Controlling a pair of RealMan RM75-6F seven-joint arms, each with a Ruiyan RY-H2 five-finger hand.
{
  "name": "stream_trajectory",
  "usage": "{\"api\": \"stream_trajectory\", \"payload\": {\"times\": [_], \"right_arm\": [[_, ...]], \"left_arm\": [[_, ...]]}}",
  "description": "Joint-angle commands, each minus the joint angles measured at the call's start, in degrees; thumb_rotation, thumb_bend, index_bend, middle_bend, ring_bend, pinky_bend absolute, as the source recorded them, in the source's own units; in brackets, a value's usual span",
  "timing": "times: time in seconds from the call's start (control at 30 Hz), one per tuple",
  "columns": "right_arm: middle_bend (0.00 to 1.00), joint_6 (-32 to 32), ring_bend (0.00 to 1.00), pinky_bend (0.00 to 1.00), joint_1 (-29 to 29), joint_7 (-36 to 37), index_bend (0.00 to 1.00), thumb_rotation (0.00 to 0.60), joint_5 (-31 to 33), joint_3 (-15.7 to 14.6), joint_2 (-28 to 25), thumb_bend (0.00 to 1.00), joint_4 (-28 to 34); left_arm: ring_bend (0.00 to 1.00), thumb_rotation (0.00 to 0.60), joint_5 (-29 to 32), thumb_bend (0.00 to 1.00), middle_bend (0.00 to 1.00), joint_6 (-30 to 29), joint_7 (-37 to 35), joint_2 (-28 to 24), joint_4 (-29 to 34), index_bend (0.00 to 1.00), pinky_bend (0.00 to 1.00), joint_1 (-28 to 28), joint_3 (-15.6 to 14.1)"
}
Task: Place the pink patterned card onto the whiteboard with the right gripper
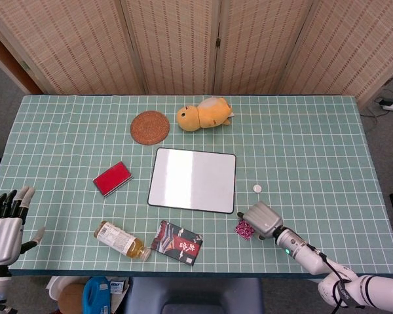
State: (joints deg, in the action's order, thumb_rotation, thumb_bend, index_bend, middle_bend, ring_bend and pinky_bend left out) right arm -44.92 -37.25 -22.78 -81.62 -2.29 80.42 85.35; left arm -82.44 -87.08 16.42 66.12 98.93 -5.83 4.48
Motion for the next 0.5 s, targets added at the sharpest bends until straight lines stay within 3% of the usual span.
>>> {"api": "stream_trajectory", "payload": {"times": [0.03, 0.5], "right_arm": [[0.92, -0.10, 0.94, 1.00, -0.08, -0.01, 0.33, 0.600, 0.06, 0.01, 0.06, 0.19, -0.08], [0.93, -0.27, 0.95, 1.00, -0.39, 0.29, 0.38, 0.600, 0.45, -0.33, -0.10, 0.24, 0.11]], "left_arm": [[0.01, 0.600, -0.01, 0.28, 0.01, 0.07, 0.03, 0.00, -0.05, 0.00, 0.00, -0.03, -0.01], [0.01, 0.600, -0.03, 0.28, 0.01, 0.05, -0.16, 0.03, -0.10, 0.00, 0.00, 0.07, -0.09]]}}
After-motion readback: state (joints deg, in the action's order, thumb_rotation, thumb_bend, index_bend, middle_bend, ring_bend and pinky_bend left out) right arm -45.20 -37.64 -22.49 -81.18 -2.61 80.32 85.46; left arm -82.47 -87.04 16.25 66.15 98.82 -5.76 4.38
